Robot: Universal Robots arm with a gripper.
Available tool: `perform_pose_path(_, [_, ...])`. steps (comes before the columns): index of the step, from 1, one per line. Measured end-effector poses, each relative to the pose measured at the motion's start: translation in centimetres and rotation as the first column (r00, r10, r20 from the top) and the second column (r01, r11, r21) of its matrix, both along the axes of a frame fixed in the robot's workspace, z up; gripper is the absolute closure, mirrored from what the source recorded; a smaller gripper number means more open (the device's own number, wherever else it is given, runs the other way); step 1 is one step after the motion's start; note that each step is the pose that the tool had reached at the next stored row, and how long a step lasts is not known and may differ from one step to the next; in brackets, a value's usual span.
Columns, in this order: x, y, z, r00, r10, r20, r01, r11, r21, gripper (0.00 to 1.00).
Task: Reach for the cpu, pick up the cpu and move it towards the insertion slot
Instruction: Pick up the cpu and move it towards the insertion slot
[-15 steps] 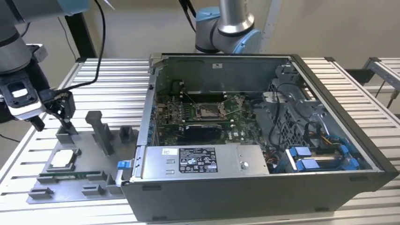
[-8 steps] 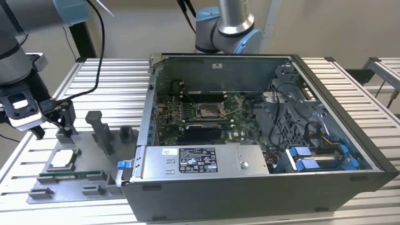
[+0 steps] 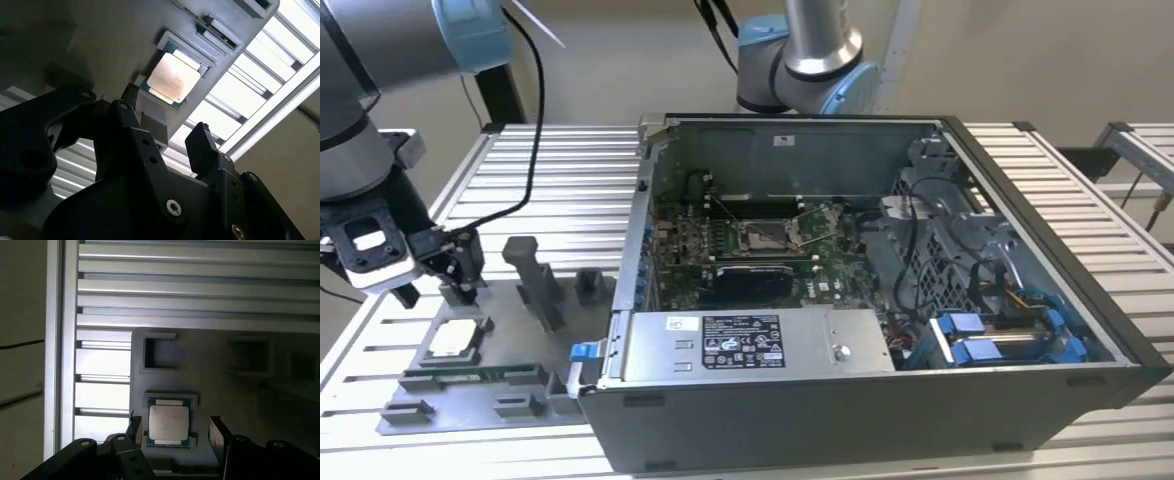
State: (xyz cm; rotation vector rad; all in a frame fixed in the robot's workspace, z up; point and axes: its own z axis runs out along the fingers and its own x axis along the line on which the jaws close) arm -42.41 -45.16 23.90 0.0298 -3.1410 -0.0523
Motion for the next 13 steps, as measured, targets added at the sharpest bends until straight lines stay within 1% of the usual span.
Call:
perform_pose_path(9, [-0.02, -0.18, -1.55, 1.0, 0.0, -0.0002, 0.0, 1.0, -0.0001, 0.0])
perform_pose_path(13, [-0.16, -0.2, -2.12, 1.0, 0.0, -0.0002, 0.0, 1.0, -0.0016, 0.0])
